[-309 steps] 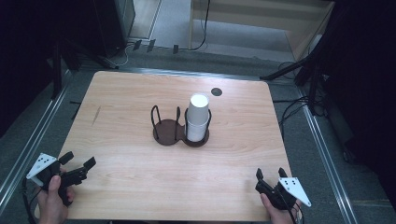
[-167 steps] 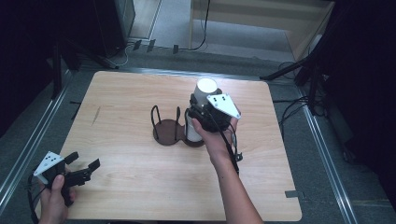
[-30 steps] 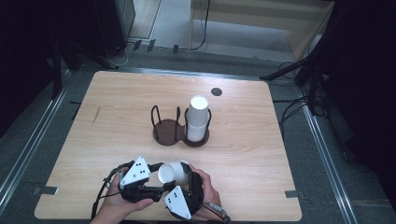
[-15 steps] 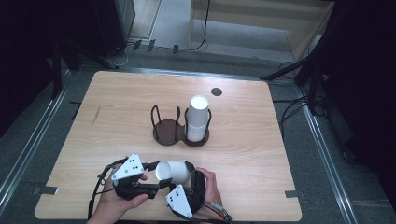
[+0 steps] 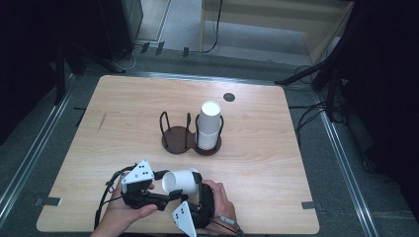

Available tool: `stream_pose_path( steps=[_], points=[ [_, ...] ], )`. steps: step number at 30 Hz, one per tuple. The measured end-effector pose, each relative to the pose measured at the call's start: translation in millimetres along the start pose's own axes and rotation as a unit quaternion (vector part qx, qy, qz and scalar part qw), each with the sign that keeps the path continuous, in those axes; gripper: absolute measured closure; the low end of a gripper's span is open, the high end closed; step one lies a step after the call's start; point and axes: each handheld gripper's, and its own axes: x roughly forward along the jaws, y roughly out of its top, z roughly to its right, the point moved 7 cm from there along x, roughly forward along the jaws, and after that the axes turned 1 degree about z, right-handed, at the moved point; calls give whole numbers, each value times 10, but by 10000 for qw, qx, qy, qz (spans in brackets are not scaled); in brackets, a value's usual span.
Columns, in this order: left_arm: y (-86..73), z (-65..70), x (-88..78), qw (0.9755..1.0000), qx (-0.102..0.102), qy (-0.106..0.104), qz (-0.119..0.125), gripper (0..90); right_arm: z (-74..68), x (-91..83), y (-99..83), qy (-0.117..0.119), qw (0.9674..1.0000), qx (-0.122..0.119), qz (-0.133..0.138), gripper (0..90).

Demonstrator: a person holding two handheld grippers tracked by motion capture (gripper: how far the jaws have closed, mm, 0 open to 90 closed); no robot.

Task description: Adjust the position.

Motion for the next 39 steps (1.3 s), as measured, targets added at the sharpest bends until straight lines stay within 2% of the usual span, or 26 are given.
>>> stream_pose_path(
  steps=[2, 7, 10, 12, 13, 14, 18, 20, 22, 25, 26, 28, 30, 34, 35, 36, 37, 39],
  points=[
    [-4, 15, 0, 10000, 65, -8, -20, 300, -24, -6, 13, -11, 9999, -142, 52, 291],
    [-5, 19, -9, 9998, 177, 41, -41, 316, -28, -10, 11, -82, 9993, -341, 86, 281],
    [5, 19, -17, 9998, 217, 3, 50, 344, -19, -3, 19, -128, 9996, -241, 52, 202],
    [6, 14, -17, 9997, 240, 18, 77, 350, -18, -3, 21, -104, 9998, -191, 28, 189],
    [9, -6, -21, 9993, 318, 113, 151, 350, -5, -3, 27, -51, 9999, -147, 37, 161],
    [12, -18, -27, 9992, 340, 112, 178, 351, 3, -7, 31, -14, 9999, -126, 51, 153],
    [30, -65, -42, 9990, 246, 115, 367, 351, 28, -28, 60, 27, 9999, -25, 156, 132],
    [31, -114, -52, 9987, 143, 180, 449, 351, 53, -45, 82, 82, 9997, 146, 199, 128],
    [30, -133, -59, 9987, 104, 189, 469, 351, 63, -49, 88, 112, 9995, 219, 208, 127],
    [29, -176, -82, 9981, 93, 258, 560, 350, 100, -56, 101, 203, 9983, 494, 231, 124],
    [31, -190, -90, 9978, 74, 282, 594, 350, 127, -66, 108, 252, 9968, 724, 230, 116],
    [38, -232, -113, 9972, -3, 364, 656, 349, 146, -70, 112, 258, 9961, 812, 229, 112],
    [55, -276, -147, 9956, -74, 427, 829, 350, 187, -72, 119, 261, 9941, 1031, 225, 107],
    [83, -314, -185, 9931, -95, 485, 1063, 349, 231, -73, 111, 235, 9925, 1184, 181, 101],
    [102, -329, -195, 9915, -70, 486, 1202, 348, 245, -67, 101, 278, 9907, 1326, 132, 93],
    [110, -336, -199, 9904, -67, 489, 1289, 347, 256, -64, 97, 292, 9900, 1371, 138, 91],
    [110, -336, -199, 9904, -67, 489, 1289, 347, 256, -64, 97, 292, 9900, 1371, 138, 91],
    [120, -352, -208, 9889, -60, 489, 1402, 347, 279, -63, 90, 266, 9884, 1487, 130, 91]
  ],
)
